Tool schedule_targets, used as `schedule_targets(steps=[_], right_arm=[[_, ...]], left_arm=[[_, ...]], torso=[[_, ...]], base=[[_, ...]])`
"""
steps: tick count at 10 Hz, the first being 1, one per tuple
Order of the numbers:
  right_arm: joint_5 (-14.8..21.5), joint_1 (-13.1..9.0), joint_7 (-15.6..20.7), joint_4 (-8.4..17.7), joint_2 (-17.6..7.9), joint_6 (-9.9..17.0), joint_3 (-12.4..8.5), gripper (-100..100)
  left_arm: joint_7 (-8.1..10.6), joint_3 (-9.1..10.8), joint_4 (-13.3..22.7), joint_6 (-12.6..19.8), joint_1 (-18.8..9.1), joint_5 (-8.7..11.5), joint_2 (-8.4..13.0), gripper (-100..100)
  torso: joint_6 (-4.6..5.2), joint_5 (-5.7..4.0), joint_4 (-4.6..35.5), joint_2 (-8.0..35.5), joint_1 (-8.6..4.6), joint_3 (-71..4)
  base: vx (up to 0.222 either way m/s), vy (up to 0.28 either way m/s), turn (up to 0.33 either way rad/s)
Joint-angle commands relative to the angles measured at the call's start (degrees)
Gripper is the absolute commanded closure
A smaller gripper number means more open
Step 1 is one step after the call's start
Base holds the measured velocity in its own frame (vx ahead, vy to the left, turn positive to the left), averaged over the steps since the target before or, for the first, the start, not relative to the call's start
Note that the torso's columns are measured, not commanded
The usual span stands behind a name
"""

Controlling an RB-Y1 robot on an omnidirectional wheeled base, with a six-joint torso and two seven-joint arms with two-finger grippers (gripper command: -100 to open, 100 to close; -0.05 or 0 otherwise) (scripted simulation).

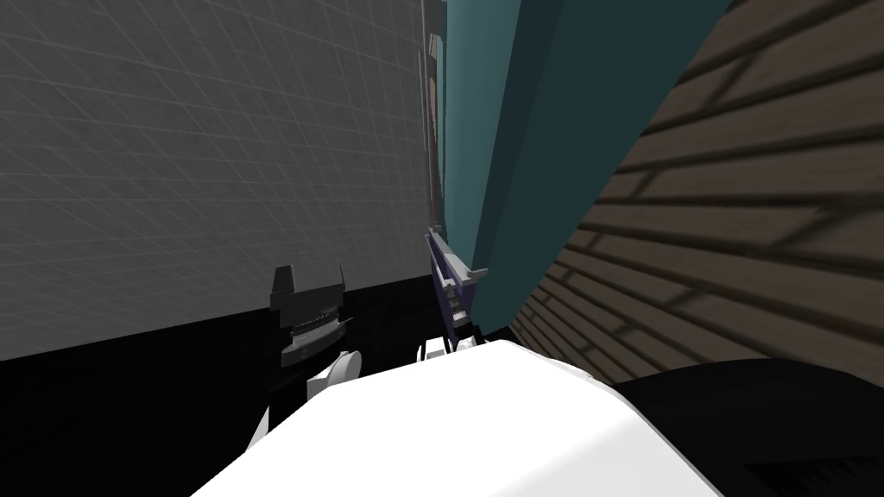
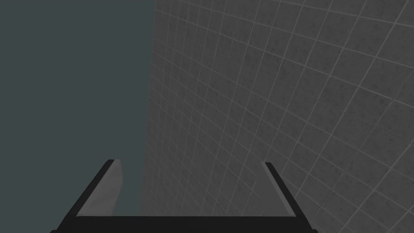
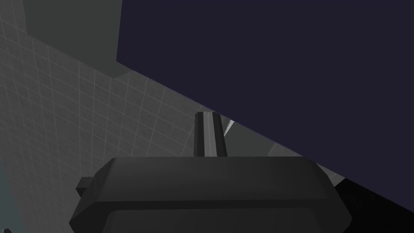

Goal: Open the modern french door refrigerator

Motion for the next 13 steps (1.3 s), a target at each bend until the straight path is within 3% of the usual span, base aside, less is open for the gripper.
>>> schedule_targets(steps=[1, 2, 4, 7, 8, 9, 13], right_arm=[[-1.0, 1.7, 0.7, 1.1, -0.2, 1.8, 0.7, -100], [-2.4, 1.0, -2.2, 2.5, -1.0, 1.3, 2.0, -100], [-3.2, 0.6, -3.9, 3.3, -1.7, 1.0, 2.7, -100], [-4.1, -0.2, -1.7, 1.4, -1.1, 3.6, 1.1, -100], [-3.7, 0.6, -2.1, 1.8, -1.4, 2.8, 1.8, -100], [-3.0, 0.8, -3.4, 2.7, -1.7, 1.2, 2.4, 100], [-3.6, 0.6, -0.9, 2.0, 0.4, 3.4, 1.3, 100]], left_arm=[[0.0, 0.0, 0.0, 0.0, 0.0, 0.0, 0.0, 0], [0.0, 0.0, 0.0, 0.0, 0.0, 0.0, 0.0, 0], [0.0, 0.0, 0.0, 0.0, 0.0, 0.0, 0.0, 0], [0.0, 0.0, 0.0, 0.0, 0.0, 0.0, 0.0, 0], [0.0, 0.0, 0.0, 0.0, 0.0, 0.0, 0.0, 0], [0.0, 0.0, 0.0, 0.0, 0.0, 0.0, 0.0, 0], [0.0, -0.02, 0.0, 0.0, 0.0, 0.0, 0.0, 0]], torso=[[-0.07, 0.06, 0.2, 0.0, 0.12, -0.1], [-0.18, 0.23, 0.8, 0.2, 0.32, 0.0], [-0.15, 0.4, 1.5, 0.9, 0.49, 0.4], [-0.19, 0.43, 1.6, 1.0, 0.62, 0.4], [-0.32, 0.46, 1.7, 0.8, 0.65, 0.2], [-0.27, 0.44, 1.5, 0.8, 0.63, 0.2], [-0.29, 0.52, 1.4, 0.6, 1.02, 0.2]], base=[[-0.03, -0.002, -0.018], [-0.016, -0.018, 0.061], [0.011, -0.024, 0.041], [0.026, -0.004, -0.026], [-0.001, -0.006, -0.017], [-0.027, 0.0, 0.075], [-0.026, 0.116, -0.015]])
